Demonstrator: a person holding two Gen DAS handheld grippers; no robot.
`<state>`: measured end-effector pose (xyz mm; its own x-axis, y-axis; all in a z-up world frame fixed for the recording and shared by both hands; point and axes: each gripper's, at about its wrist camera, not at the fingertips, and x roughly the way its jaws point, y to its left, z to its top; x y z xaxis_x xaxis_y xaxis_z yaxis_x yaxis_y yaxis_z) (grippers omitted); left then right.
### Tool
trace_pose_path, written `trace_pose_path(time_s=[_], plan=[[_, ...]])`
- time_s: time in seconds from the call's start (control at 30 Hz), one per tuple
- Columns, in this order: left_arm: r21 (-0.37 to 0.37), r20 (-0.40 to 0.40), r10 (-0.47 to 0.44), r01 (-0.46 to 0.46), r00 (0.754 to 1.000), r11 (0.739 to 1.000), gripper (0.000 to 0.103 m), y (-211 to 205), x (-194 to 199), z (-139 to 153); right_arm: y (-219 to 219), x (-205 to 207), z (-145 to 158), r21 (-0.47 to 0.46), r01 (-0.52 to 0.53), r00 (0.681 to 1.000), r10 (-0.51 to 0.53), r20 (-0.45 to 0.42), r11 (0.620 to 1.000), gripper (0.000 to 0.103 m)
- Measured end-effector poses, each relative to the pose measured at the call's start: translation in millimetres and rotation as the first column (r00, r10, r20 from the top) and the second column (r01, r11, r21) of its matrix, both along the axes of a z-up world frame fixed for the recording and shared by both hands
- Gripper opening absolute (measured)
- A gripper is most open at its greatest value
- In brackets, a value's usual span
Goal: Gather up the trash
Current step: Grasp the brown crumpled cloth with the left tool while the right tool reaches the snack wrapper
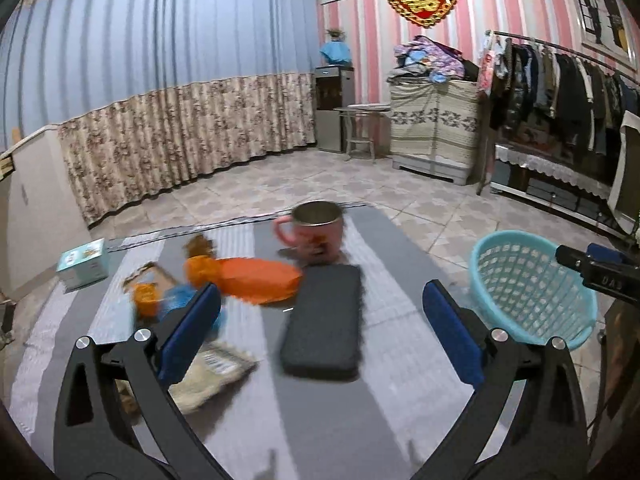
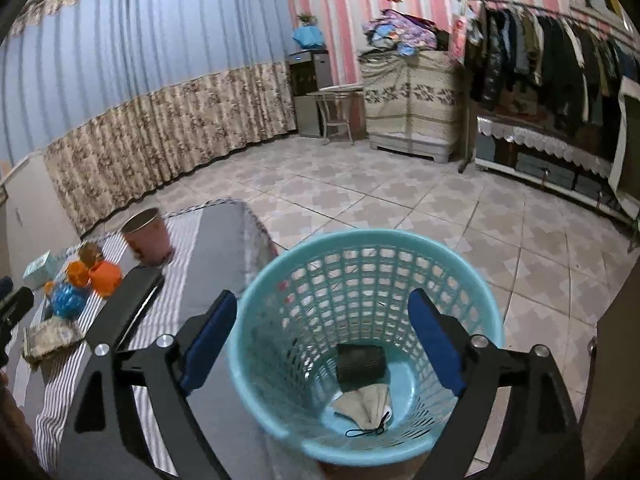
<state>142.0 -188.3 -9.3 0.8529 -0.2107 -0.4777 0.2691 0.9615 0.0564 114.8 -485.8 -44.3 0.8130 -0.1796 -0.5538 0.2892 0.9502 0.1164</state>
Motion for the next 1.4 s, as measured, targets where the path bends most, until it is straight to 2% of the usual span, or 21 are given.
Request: trace_pose_path(time_s=[0.23, 0.47, 0.6, 0.8, 0.83, 0.9, 0.93, 0.97, 1.0, 1.07, 1.23, 1.4], plan=[[-0.009, -0.032, 0.118, -0.118, 0.993, 0.993, 0.098, 98.2, -4.4, -8.8, 63.7, -2.6, 3.2, -0.04, -0.102, 0.995, 0.102, -0.008, 0.994, 0.087], [0.038, -0.103, 0.232, -0.229, 0.967, 0.973, 0.098, 181.5, 5.6, -35.7, 124.9, -1.4, 3.3, -0.021, -0.19, 0.982, 0.19, 0.0, 0.981, 0.087], [0.043, -0.149, 0.249, -0.245, 0.957, 0.969, 0.098, 205.2, 13.7, -49.9, 163.5, -2.2, -3.7, -0.027, -0.234, 0.972, 0.234, -0.005, 0.972, 0.087], [0.057, -0.234, 0.206, -0.198, 0.95, 0.979, 0.097, 202.6, 31.3, -75.0, 180.3, 0.3, -19.5, 0.004, -0.239, 0.969, 0.238, -0.058, 0.971, 0.087], [0.066, -0.244, 0.194, -0.183, 0.95, 0.981, 0.093, 199.4, 34.6, -77.3, 180.8, 0.2, -20.9, 0.013, -0.235, 0.97, 0.235, -0.064, 0.972, 0.087], [0.07, -0.263, 0.161, -0.148, 0.951, 0.986, 0.078, 197.0, 34.0, -80.4, 181.5, 1.2, -20.8, 0.019, -0.232, 0.97, 0.233, -0.069, 0.973, 0.087], [0.069, -0.275, 0.145, -0.131, 0.95, 0.989, 0.075, 195.7, 35.3, -82.3, 183.2, 0.6, -20.0, 0.017, -0.23, 0.971, 0.23, -0.07, 0.973, 0.087], [0.06, -0.296, 0.12, -0.107, 0.948, 0.993, 0.068, 194.6, 37.3, -84.8, 185.7, 1.5, -19.4, 0.013, -0.229, 0.971, 0.23, -0.07, 0.973, 0.087], [0.054, -0.312, 0.103, -0.091, 0.944, 0.994, 0.054, 194.7, 38.2, -87.9, 189.0, 2.2, -19.8, 0.009, -0.231, 0.97, 0.231, -0.071, 0.973, 0.087], [0.032, -0.331, 0.081, -0.075, 0.94, 0.997, 0.052, 195.0, 38.9, -90.0, 196.5, 2.1, -20.0, -0.002, -0.24, 0.968, 0.239, -0.072, 0.971, 0.087], [-0.023, -0.304, 0.082, -0.093, 0.949, 0.995, 0.047, 208.4, 27.9, -81.8, 223.2, 0.8, -27.5, -0.031, -0.29, 0.952, 0.285, -0.108, 0.957, 0.087], [0.028, -0.216, 0.152, -0.15, 0.965, 0.988, 0.047, 229.0, 18.4, -65.0, 255.6, 4.3, -27.5, -0.074, -0.353, 0.93, 0.342, -0.135, 0.933, 0.087]])
